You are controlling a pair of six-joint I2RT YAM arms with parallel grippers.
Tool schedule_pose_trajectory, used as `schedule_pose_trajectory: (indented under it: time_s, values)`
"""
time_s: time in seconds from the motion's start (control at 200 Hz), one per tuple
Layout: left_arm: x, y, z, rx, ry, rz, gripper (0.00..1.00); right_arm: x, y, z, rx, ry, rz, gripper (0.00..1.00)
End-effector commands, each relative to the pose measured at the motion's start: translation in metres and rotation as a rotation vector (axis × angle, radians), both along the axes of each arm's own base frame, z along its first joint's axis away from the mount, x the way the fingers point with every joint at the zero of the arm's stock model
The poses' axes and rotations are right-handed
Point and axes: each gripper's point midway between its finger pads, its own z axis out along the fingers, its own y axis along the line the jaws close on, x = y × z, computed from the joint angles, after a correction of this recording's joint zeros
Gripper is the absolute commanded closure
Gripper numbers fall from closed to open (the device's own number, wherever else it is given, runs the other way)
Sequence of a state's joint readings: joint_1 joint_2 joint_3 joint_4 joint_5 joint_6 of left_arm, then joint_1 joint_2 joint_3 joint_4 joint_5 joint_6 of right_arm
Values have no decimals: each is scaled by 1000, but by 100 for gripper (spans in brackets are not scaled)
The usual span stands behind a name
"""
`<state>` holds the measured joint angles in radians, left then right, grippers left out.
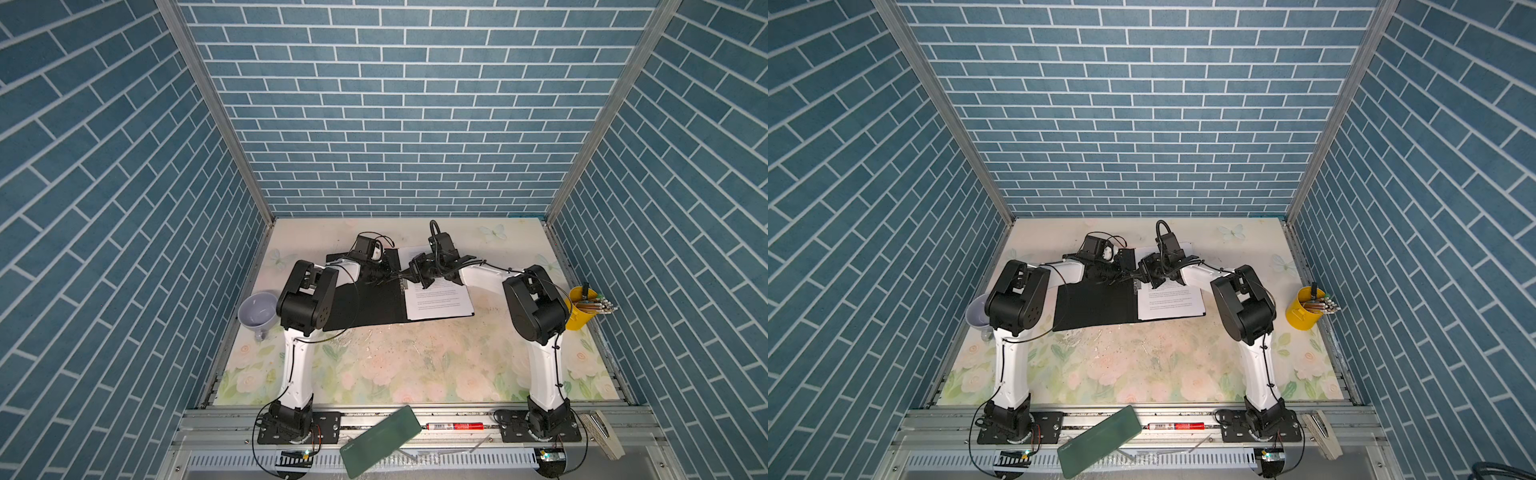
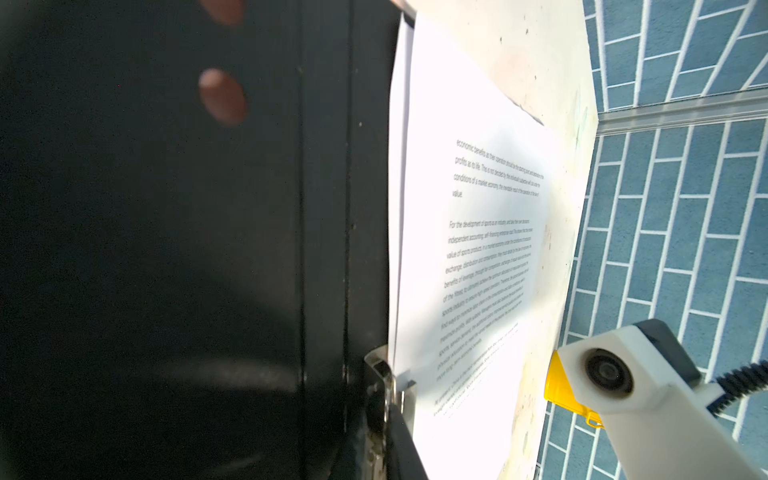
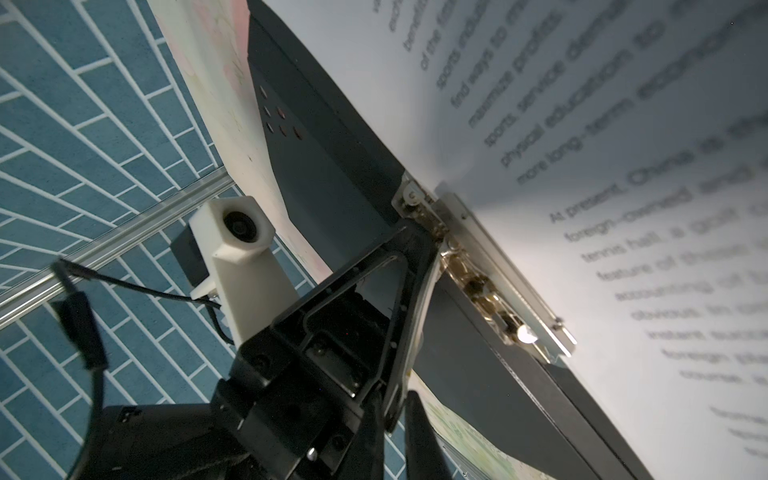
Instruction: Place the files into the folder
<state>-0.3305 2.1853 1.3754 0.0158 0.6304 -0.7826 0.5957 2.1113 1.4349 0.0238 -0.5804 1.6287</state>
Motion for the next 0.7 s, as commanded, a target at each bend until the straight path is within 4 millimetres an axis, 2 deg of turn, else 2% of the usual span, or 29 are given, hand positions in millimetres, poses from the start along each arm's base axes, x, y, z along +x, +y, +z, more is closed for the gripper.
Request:
schedule_pose_trajectory:
  time_s: [0.0,0.695]
  values:
    - [-20,7,-28,54,93,6,86,2,6,1,16,27,-21,89]
    - [-21,8,-31,64,99,10,86,-3,11,-1,44,47,-22,84]
